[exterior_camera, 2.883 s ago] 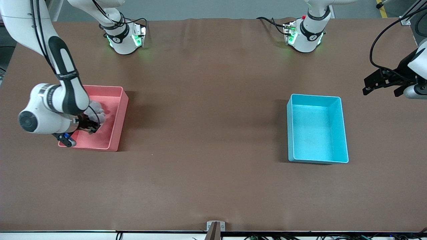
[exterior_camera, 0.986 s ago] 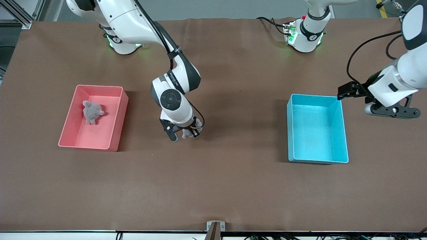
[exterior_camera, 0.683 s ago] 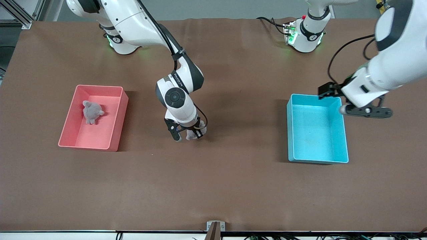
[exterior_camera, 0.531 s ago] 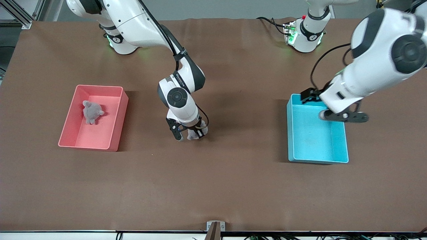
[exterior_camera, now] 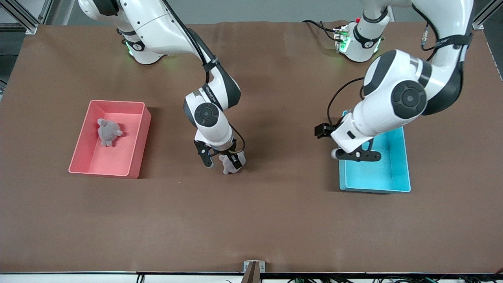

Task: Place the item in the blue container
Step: 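Set the plush on the table with the right gripper while the left gripper approaches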

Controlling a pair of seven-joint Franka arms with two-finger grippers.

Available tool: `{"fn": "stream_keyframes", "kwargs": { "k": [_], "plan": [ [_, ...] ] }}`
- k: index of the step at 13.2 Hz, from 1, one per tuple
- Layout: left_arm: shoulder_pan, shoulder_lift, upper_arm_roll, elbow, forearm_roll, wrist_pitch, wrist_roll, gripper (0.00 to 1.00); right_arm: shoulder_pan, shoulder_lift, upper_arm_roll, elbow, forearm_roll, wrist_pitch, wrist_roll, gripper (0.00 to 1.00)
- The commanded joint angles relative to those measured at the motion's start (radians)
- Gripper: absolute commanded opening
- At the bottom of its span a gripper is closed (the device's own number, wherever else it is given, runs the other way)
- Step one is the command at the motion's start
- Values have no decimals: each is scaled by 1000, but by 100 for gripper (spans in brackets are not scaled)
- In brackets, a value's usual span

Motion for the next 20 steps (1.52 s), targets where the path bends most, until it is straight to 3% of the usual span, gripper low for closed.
{"fn": "stream_keyframes", "kwargs": {
  "k": [1, 4, 11, 16, 20],
  "plan": [
    [-43, 54, 2, 16, -33, 78, -67, 100, -55, -83, 3, -19, 4, -107, -142, 100],
    [-89, 120, 2, 17, -35, 194, -154, 99, -155, -181, 1, -52, 4, -250, -387, 100],
    [-287, 318, 5, 106, -30, 454, -435, 98, -477, -480, -5, -414, -24, -281, -1120, 100],
    [-349, 426, 7, 125, -33, 704, -474, 95, -717, -514, -5, -542, -73, -268, -1464, 100],
    [-364, 499, 8, 158, -35, 830, -503, 92, -826, -504, -5, -646, -73, -122, -1627, 100]
  ]
}}
